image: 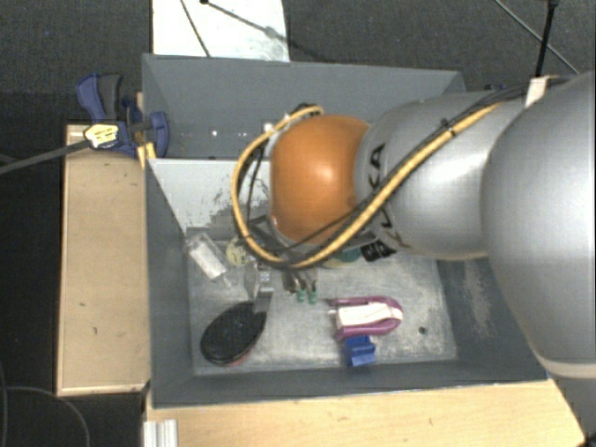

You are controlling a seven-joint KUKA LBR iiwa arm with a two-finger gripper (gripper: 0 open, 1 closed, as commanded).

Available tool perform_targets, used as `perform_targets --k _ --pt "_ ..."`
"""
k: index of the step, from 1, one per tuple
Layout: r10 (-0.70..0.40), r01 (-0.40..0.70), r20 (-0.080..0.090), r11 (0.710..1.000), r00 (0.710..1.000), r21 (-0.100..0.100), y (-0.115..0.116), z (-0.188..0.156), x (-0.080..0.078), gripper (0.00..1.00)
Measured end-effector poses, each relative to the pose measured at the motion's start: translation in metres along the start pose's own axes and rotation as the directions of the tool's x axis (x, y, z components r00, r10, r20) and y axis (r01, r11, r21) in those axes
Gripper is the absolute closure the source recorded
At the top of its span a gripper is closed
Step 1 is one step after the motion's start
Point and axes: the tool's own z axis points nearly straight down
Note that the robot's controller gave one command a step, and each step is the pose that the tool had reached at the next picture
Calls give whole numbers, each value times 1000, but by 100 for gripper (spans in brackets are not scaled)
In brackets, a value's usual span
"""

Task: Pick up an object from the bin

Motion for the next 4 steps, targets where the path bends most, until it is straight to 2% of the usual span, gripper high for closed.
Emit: perform_targets --k 1,2,3,4 --pt "175 -175 -11 984 984 7 6 52 -6 100" --pt "191 -191 -13 982 982 7 18 15 26 100" --pt "100 -100 -6 995 995 4 9 37 -18 100" --pt "101 -101 -7 995 995 4 10 36 -17 0"
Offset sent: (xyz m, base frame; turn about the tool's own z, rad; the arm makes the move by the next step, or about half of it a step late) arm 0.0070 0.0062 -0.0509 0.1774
